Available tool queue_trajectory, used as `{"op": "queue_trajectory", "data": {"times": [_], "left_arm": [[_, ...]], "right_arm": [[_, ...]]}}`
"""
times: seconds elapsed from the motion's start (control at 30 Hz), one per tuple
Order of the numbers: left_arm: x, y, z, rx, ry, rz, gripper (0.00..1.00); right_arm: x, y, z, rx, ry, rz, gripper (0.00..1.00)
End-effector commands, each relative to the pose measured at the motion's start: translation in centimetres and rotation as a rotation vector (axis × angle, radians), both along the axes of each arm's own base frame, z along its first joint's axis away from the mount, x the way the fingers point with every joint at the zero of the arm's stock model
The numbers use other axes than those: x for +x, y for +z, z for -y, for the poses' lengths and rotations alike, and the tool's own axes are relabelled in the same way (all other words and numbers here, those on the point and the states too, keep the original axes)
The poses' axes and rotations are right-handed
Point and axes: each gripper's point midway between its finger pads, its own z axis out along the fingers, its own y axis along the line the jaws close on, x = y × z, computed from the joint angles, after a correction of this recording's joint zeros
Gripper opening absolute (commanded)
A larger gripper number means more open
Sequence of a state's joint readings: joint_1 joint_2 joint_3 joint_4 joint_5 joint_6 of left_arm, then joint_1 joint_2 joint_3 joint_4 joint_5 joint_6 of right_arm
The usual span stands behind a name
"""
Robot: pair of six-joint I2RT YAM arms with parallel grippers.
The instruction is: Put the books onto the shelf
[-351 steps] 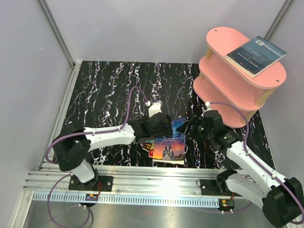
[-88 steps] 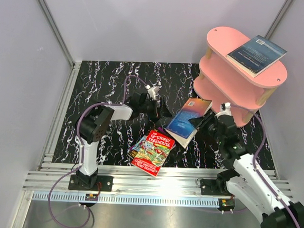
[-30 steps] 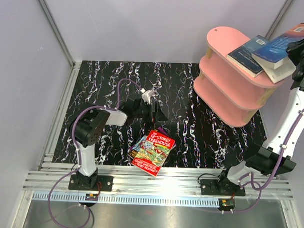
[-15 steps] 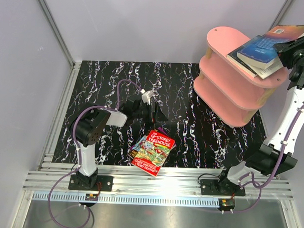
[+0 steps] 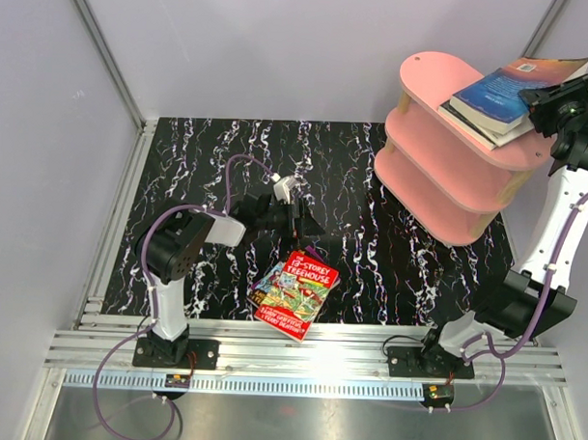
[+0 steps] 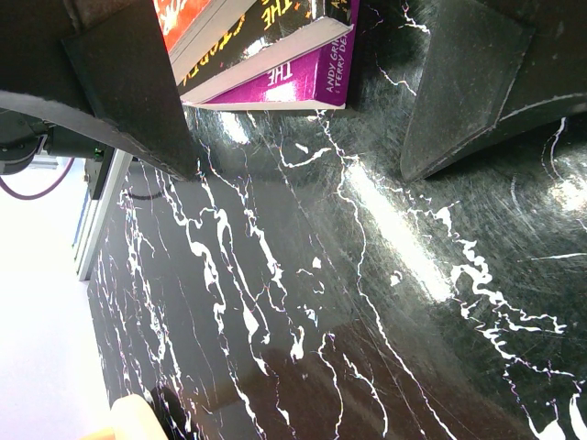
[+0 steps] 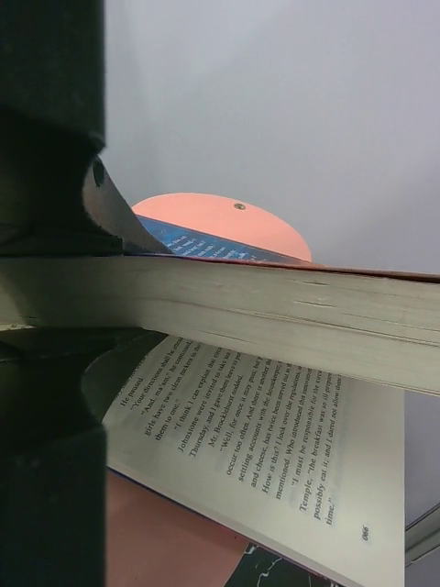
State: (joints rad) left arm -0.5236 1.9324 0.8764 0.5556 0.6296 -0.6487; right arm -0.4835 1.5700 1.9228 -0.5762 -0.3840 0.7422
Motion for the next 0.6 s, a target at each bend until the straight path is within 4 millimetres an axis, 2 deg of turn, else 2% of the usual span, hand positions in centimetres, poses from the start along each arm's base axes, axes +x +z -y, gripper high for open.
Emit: {"op": "queue_trajectory", "data": {"times": [0.0,0.27,0.57], "left_arm": [[-1.2,-2.1,-0.6,0.036,-0.009,-0.055,0.99],[-1.4,-2.2,-0.7,0.039,-0.011,-0.056,0.99],[-1.3,-2.2,-0.6,0.036,-0.012,-0.056,0.99]], "right_arm": [[-0.8,5.2,-0.9,-0.102,0.028,0.168,0.0],[0.0,3.2,-1.4,-0.058,0.077,0.145,0.0],[-0.5,3.1,-1.9,-0.049,0.094,0.142,0.0]]}}
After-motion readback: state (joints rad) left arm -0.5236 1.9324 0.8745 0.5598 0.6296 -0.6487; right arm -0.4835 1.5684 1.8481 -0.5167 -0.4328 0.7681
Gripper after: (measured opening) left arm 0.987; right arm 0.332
